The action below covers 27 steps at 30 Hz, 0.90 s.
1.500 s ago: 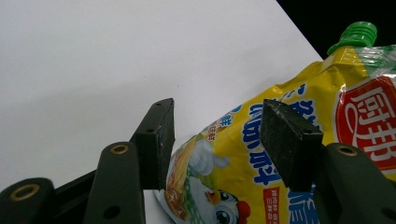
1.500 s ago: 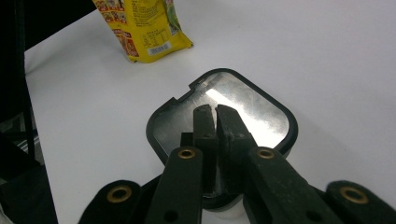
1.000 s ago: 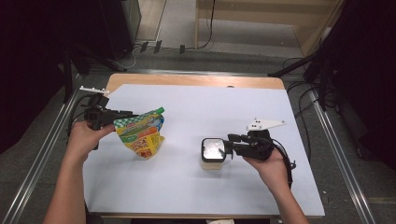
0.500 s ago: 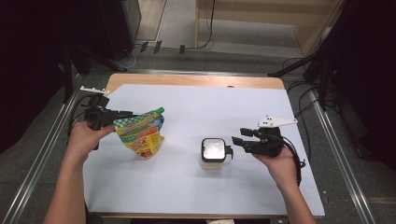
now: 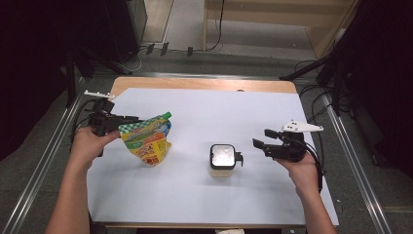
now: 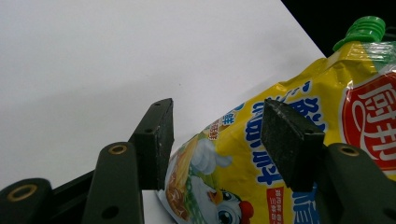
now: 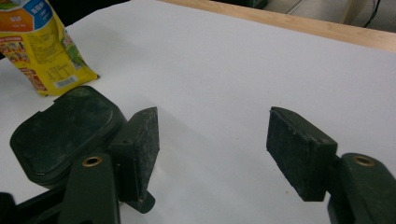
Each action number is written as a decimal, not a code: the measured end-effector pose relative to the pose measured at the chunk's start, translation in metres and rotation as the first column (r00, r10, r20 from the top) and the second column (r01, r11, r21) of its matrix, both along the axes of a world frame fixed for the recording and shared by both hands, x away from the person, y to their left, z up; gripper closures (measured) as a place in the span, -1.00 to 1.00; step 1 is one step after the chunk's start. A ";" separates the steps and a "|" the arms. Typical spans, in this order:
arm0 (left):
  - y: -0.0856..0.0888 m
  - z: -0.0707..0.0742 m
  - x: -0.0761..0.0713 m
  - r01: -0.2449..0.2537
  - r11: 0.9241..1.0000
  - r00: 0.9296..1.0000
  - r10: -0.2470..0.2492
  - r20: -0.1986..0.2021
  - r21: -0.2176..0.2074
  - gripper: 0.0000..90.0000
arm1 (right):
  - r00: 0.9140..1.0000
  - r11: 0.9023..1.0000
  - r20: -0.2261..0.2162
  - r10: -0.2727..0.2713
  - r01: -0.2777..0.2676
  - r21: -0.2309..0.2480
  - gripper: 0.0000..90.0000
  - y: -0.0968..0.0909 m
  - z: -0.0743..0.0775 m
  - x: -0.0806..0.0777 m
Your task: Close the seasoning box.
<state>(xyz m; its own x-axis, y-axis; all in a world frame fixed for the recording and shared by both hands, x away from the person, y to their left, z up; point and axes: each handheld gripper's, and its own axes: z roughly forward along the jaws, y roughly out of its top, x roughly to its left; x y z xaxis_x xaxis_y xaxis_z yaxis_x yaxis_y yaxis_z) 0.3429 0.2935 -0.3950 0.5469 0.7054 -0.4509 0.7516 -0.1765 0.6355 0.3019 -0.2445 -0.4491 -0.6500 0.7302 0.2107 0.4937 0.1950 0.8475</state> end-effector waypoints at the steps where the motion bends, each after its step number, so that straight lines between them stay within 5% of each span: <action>1: 0.000 0.000 0.000 0.000 1.000 1.000 0.000 0.000 0.000 0.00 | 1.000 1.000 -0.004 -0.012 0.012 0.004 -0.24 -0.002 -0.002 0.001; 15: 0.000 -0.004 0.001 -0.003 1.000 1.000 0.003 0.009 0.003 0.00 | 0.996 0.997 -0.034 -0.076 0.075 -0.033 -0.38 -0.015 -0.027 0.011; 20: -0.001 -0.007 0.001 -0.008 1.000 1.000 0.007 0.013 0.004 0.00 | 0.993 0.992 -0.059 -0.101 0.096 -0.082 -0.42 -0.014 -0.036 0.017; 27: -0.003 -0.012 0.003 -0.014 1.000 1.000 0.013 0.007 0.020 0.00 | 0.993 0.992 -0.075 -0.091 0.084 -0.096 -0.46 -0.012 -0.041 0.019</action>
